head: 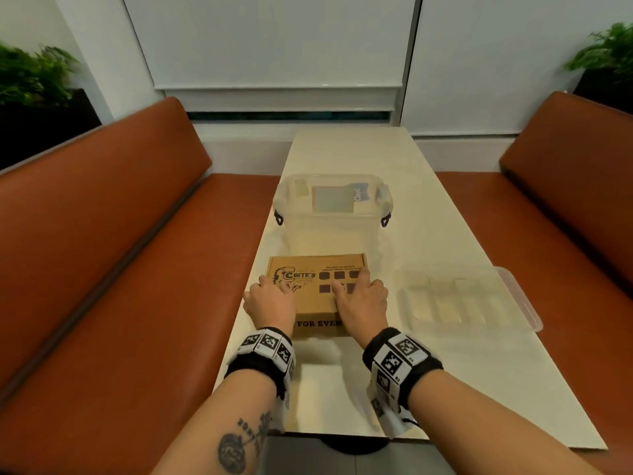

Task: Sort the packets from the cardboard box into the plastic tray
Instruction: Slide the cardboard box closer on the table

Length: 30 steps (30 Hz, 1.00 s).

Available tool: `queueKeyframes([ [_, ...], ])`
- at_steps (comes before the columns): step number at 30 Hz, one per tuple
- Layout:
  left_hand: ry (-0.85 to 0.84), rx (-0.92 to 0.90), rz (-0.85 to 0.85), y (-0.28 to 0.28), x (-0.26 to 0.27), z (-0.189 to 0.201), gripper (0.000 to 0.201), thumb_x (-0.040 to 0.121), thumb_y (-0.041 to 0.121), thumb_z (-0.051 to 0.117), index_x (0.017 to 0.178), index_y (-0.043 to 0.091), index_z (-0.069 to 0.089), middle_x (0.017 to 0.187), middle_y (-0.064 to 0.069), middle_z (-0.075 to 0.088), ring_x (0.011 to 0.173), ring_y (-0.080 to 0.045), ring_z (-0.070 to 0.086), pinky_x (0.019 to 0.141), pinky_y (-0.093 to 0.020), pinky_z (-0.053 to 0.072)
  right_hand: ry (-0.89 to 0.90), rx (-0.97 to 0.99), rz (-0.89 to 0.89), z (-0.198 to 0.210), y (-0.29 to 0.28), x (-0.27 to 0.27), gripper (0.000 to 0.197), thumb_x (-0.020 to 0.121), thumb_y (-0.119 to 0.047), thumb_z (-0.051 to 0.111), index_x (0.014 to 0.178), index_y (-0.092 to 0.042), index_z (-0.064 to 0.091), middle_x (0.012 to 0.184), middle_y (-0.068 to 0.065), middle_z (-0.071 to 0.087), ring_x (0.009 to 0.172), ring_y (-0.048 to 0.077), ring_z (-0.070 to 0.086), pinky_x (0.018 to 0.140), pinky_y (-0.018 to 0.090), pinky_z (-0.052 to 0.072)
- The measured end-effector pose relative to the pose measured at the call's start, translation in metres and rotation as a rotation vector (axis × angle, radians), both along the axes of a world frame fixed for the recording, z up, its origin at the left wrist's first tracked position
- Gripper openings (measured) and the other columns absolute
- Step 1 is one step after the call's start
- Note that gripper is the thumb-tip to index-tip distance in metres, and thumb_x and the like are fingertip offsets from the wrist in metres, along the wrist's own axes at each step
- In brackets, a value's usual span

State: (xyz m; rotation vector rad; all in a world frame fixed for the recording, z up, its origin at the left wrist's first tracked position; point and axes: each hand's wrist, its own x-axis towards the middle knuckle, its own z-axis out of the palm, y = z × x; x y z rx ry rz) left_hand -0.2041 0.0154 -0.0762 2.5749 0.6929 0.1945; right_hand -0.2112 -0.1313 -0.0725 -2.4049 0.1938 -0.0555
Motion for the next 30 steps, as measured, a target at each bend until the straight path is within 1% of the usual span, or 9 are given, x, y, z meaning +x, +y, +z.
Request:
queueKeyframes([
  [5,0.026,-0.086,-0.016,-0.001,-0.002,-0.028,0.045,0.101,0.023,0.034,0.14,-0.001,0.036,0.127,-0.019,0.055,0.119,-0.032,0.047,0.099,-0.038,0.035,0.122,0.036,0.024,-0.026,-0.01,0.003,0.058,0.096,-0.049,0.037,0.138,-0.011,0.031,0.127,0.022,0.045,0.119,0.035,0.038,0.101,0.042,0.035],
  [10,0.03,-0.084,-0.036,0.004,0.0,-0.033,0.032,0.099,0.013,0.037,0.123,-0.002,0.051,0.12,-0.02,0.058,0.112,-0.034,0.052,0.093,-0.039,0.041,0.125,0.018,0.06,-0.037,-0.015,0.005,0.061,0.096,-0.049,0.038,0.142,-0.011,0.027,0.127,0.022,0.045,0.119,0.034,0.039,0.1,0.041,0.037],
  [13,0.049,-0.14,-0.012,0.008,0.004,-0.026,0.032,0.096,0.007,0.038,0.124,0.001,0.052,0.12,-0.021,0.058,0.11,-0.037,0.054,0.086,-0.042,0.045,0.02,-0.169,0.103,-0.038,-0.014,0.004,0.062,0.094,-0.054,0.035,0.14,-0.012,0.031,0.131,0.019,0.045,0.123,0.032,0.038,0.105,0.041,0.035],
  [15,0.066,-0.143,-0.015,0.012,0.008,-0.023,0.035,0.095,0.004,0.036,0.126,0.005,0.053,0.119,-0.02,0.06,0.106,-0.037,0.056,0.083,-0.041,0.047,-0.057,-0.376,0.226,-0.039,-0.009,0.003,0.071,0.092,-0.061,0.029,0.145,-0.014,0.025,0.148,0.018,0.03,0.138,0.032,0.024,0.117,0.045,0.018],
  [17,0.068,-0.163,-0.003,0.017,0.011,-0.023,0.038,0.094,0.002,0.034,0.125,0.009,0.057,0.117,-0.018,0.061,0.101,-0.035,0.058,0.08,-0.04,0.051,-0.08,-0.514,0.43,-0.042,-0.001,0.002,0.08,0.09,-0.066,0.026,0.15,-0.015,0.012,0.157,0.014,0.011,0.145,0.031,0.006,0.116,0.044,-0.005],
  [18,0.067,-0.168,0.001,0.018,0.012,-0.023,0.039,0.094,0.002,0.034,0.123,0.01,0.058,0.115,-0.018,0.062,0.097,-0.034,0.059,0.079,-0.039,0.053,-0.089,-0.552,0.533,-0.044,0.001,0.001,0.082,0.089,-0.067,0.031,0.15,-0.016,0.009,0.158,0.013,0.007,0.146,0.03,0.004,0.114,0.043,-0.009],
  [22,0.074,-0.102,-0.041,0.023,0.013,-0.024,0.032,0.096,0.004,0.034,0.112,0.009,0.062,0.108,-0.015,0.065,0.089,-0.03,0.058,0.074,-0.035,0.05,-0.121,-0.6,0.739,-0.053,0.003,-0.003,0.085,0.085,-0.043,0.059,0.149,-0.016,0.01,0.156,0.013,0.014,0.143,0.03,0.013,0.117,0.045,0.002],
  [26,0.069,-0.059,-0.088,0.027,0.012,-0.024,0.031,0.098,0.008,0.034,0.11,0.011,0.063,0.106,-0.013,0.067,0.095,-0.032,0.061,0.073,-0.034,0.049,-0.175,-0.71,0.728,-0.059,0.0,-0.005,0.078,0.091,-0.028,0.054,0.15,-0.015,0.005,0.157,0.012,0.011,0.143,0.029,0.013,0.118,0.045,0.006],
  [30,0.055,-0.082,-0.082,0.031,0.012,-0.023,0.03,0.098,0.01,0.037,0.101,0.011,0.067,0.101,-0.011,0.067,0.082,-0.027,0.056,0.069,-0.032,0.048,-0.176,-0.732,0.721,-0.063,0.004,-0.006,0.077,0.092,-0.028,0.051,0.15,-0.017,0.002,0.154,0.016,0.016,0.141,0.033,0.019,0.116,0.051,0.013],
])
